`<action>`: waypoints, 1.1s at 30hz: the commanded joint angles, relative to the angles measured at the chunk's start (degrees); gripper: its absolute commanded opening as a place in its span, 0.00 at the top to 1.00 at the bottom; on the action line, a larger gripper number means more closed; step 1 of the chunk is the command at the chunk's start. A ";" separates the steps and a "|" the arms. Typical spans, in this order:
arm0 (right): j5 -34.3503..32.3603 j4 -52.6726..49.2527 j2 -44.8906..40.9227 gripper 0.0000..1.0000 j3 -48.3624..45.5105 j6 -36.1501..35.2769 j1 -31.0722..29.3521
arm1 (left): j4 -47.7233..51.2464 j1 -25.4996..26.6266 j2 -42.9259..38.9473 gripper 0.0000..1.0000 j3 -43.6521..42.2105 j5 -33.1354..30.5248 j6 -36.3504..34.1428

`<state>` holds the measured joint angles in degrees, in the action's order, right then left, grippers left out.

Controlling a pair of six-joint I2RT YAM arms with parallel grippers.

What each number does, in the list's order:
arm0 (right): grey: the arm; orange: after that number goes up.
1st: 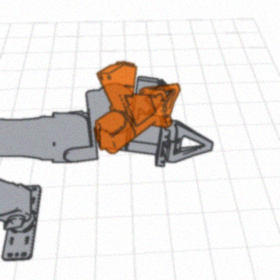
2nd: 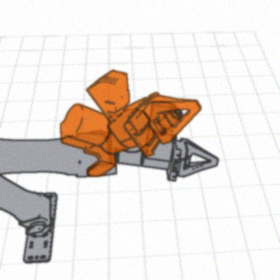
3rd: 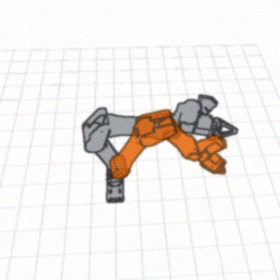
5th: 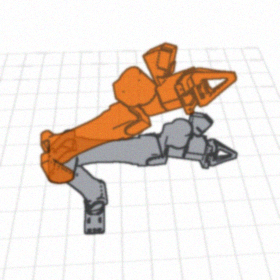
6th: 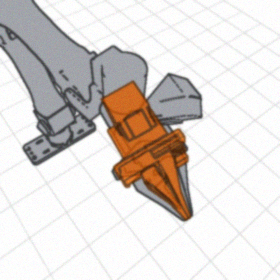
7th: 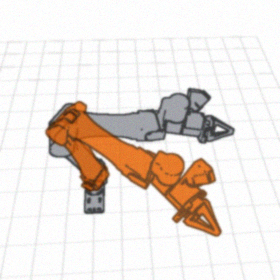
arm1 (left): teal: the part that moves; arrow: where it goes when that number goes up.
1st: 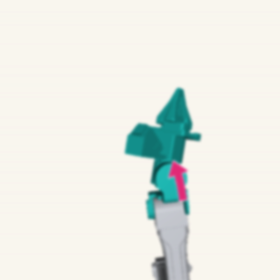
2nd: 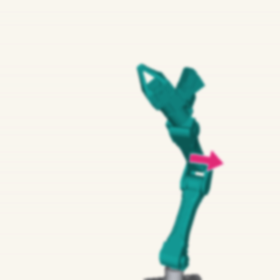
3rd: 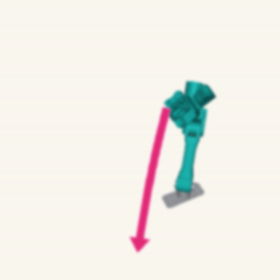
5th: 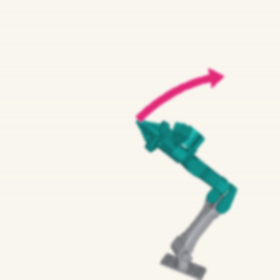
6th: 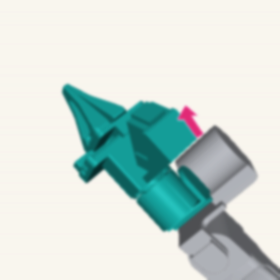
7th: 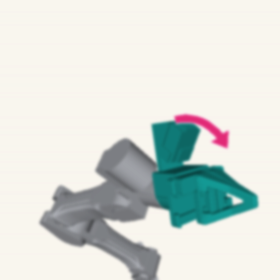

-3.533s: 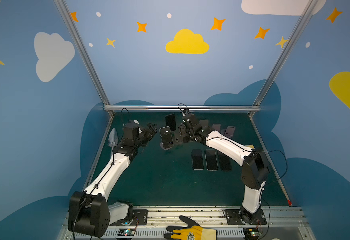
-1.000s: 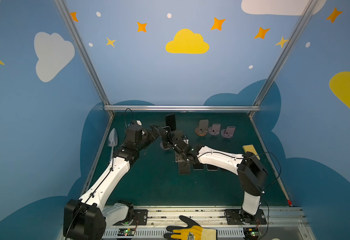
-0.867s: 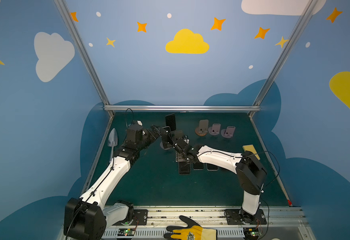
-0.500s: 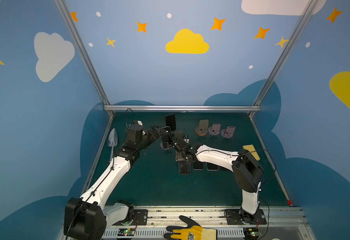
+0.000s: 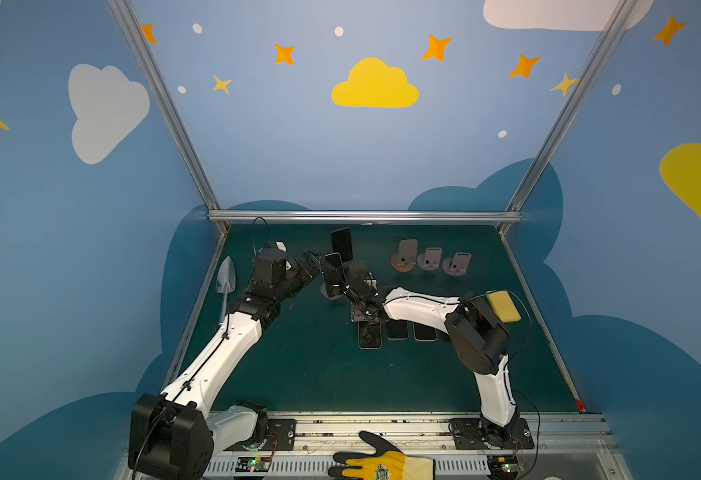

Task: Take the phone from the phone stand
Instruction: 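Lower the purple-edged phone flat beside the row of flat phones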

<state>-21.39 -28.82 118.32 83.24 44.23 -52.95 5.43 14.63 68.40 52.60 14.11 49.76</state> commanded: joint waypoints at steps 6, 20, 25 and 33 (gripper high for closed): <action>-0.44 -0.36 2.93 0.36 1.97 -1.64 0.65 | 0.12 -1.31 -0.10 0.00 1.20 0.30 -0.06; -2.05 -0.96 5.63 0.30 2.84 -2.54 0.73 | -0.25 -2.95 -0.02 0.00 0.95 0.73 0.82; -2.67 -1.08 5.23 0.27 2.43 -2.22 0.85 | -0.42 -3.03 -0.03 0.00 0.75 0.65 0.87; -2.99 -0.80 6.04 0.24 2.55 -1.66 0.94 | -0.19 -3.12 0.16 0.00 0.87 0.82 1.18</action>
<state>-21.98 -28.40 121.91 86.15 42.26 -52.56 5.43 11.75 68.53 52.60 14.92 50.87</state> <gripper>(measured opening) 0.763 0.998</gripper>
